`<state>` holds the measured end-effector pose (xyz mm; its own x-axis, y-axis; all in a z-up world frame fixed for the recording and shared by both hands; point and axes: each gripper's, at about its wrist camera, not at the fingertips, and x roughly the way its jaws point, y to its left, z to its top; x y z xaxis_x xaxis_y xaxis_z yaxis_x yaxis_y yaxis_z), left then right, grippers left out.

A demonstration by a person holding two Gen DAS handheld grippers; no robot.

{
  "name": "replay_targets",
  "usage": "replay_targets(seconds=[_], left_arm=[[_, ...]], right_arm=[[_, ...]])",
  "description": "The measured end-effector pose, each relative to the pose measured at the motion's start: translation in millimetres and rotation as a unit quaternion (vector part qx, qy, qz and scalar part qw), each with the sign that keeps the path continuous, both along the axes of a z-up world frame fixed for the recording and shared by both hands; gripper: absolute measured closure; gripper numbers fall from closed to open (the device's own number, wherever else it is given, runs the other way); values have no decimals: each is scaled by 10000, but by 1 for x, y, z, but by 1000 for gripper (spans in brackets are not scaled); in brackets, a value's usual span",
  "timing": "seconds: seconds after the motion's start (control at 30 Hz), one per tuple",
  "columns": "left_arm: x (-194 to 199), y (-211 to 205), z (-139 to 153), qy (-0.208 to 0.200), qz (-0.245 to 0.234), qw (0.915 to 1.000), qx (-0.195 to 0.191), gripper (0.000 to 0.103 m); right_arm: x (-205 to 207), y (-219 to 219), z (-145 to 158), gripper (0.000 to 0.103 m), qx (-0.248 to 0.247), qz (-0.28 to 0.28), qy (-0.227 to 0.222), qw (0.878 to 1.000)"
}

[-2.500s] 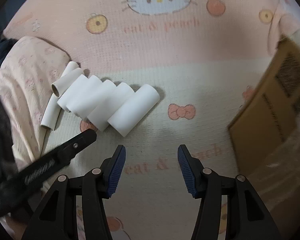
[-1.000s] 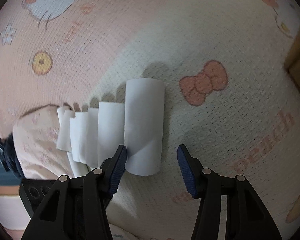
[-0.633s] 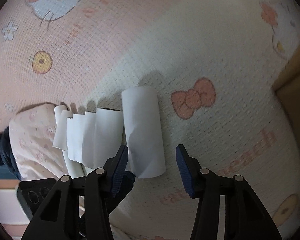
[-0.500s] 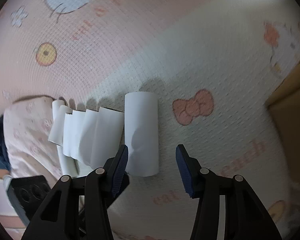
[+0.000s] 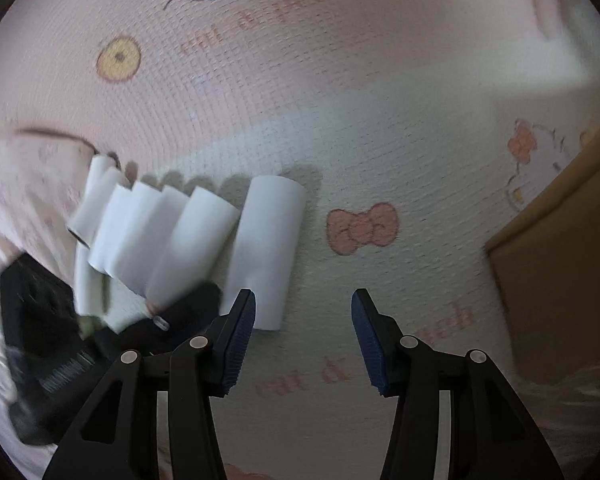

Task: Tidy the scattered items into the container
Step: 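Pull the end white tube away from the row with the left gripper, then close the right gripper on the separated white tube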

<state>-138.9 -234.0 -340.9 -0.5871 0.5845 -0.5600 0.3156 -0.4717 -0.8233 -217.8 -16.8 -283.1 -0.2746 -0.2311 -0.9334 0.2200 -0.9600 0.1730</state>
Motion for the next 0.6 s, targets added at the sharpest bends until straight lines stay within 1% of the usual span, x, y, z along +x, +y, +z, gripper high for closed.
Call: replay_targets(seconds=[0.1, 0.27, 0.37, 0.4, 0.43, 0.5, 0.6], left_arm=[[-5, 2, 1, 122, -50, 9999, 73, 61], [-19, 8, -4, 33, -351, 9994, 7, 61], [-21, 12, -11, -55, -488, 9986, 187, 71], [-20, 10, -12, -72, -480, 9986, 213, 77], [-20, 9, -13, -69, -488, 9984, 269, 78], [-21, 11, -16, -66, -518, 9976, 453, 78], [-22, 14, -17, -122, -558, 9978, 337, 78]], right_arm=[[9, -5, -2, 55, 130, 319, 80, 9994], [17, -17, -7, 55, 238, 709, 191, 9970], [12, -20, -12, 55, 172, 686, 137, 9974], [10, -20, -15, 55, 182, 706, 68, 9973], [8, -21, -18, 55, 155, 725, 0, 9972], [7, -21, -24, 55, 288, 638, -7, 9975], [4, -19, -30, 55, 310, 696, -30, 9971]])
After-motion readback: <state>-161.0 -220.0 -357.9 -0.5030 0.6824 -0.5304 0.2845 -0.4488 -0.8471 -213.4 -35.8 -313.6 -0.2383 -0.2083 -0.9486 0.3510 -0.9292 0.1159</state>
